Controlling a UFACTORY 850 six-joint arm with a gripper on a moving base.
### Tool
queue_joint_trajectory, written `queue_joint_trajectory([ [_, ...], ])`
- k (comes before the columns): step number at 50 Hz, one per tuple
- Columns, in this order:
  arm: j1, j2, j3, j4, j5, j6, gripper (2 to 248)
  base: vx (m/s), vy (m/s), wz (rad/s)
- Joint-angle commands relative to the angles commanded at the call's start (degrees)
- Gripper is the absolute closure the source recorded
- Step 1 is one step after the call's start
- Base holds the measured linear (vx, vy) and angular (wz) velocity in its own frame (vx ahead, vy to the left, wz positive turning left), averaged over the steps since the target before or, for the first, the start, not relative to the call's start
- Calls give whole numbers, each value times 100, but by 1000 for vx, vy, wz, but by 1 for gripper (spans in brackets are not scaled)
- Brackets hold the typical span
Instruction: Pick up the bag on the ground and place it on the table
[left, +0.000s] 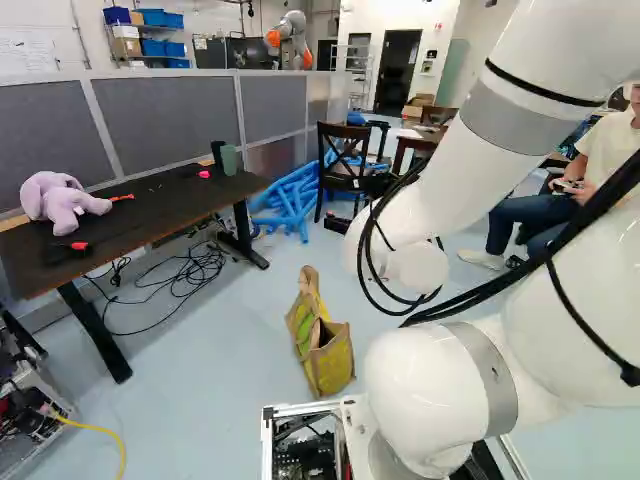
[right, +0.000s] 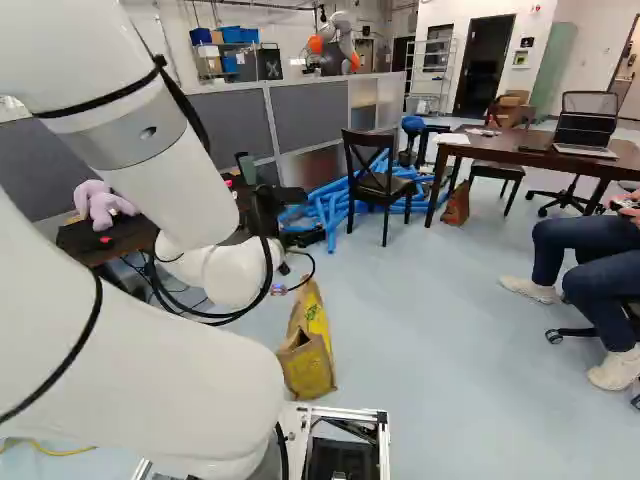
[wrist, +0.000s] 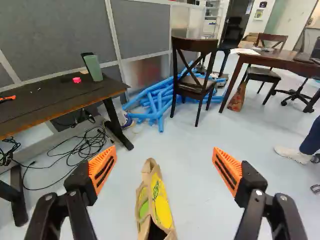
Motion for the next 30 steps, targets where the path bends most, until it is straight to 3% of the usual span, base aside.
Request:
queue_joint_trajectory([
  [30, 0, -208, -177, 0, 0, 0, 3, 24, 0, -1],
])
